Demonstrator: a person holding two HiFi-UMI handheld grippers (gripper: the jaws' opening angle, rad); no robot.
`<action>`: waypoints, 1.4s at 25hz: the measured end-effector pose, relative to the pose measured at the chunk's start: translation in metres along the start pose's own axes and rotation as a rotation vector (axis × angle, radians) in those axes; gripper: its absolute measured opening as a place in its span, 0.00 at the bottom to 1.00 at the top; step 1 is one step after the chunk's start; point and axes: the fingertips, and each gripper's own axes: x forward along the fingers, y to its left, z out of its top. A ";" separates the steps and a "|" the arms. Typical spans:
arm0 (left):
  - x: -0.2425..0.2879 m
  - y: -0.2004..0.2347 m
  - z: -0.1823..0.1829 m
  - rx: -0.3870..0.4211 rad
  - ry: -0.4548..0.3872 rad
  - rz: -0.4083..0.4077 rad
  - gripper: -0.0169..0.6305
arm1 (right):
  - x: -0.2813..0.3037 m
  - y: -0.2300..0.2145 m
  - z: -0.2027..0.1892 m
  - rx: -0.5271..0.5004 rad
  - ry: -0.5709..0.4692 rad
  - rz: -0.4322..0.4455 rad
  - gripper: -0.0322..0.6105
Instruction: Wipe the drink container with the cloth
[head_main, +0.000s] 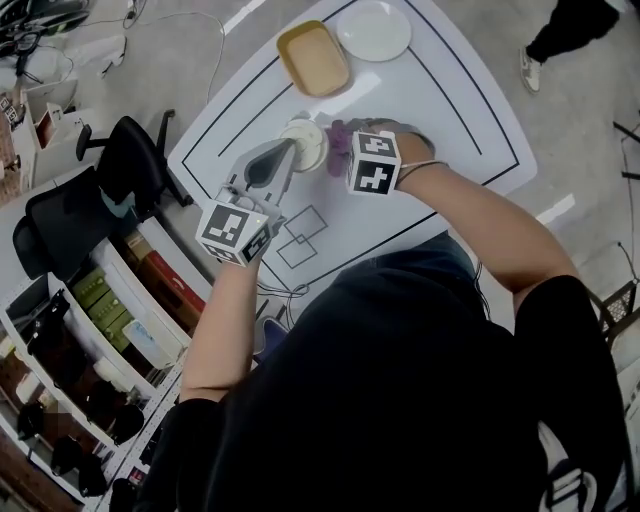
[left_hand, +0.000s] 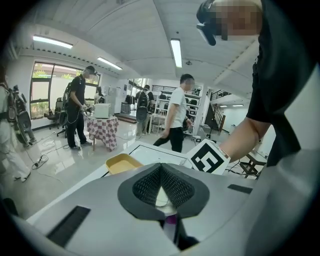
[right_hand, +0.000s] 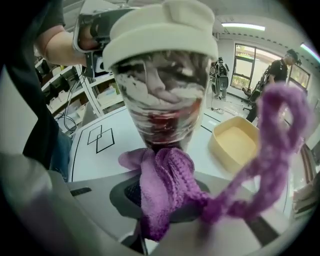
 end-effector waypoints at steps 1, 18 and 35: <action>0.000 0.000 0.000 -0.001 -0.001 0.002 0.06 | 0.003 0.000 -0.001 0.004 0.005 -0.001 0.18; 0.001 0.006 -0.003 -0.005 -0.006 0.019 0.06 | -0.087 -0.054 0.006 -0.163 -0.144 0.011 0.17; 0.005 0.003 0.005 -0.043 -0.027 0.068 0.06 | -0.036 -0.058 0.046 -0.434 -0.168 0.067 0.16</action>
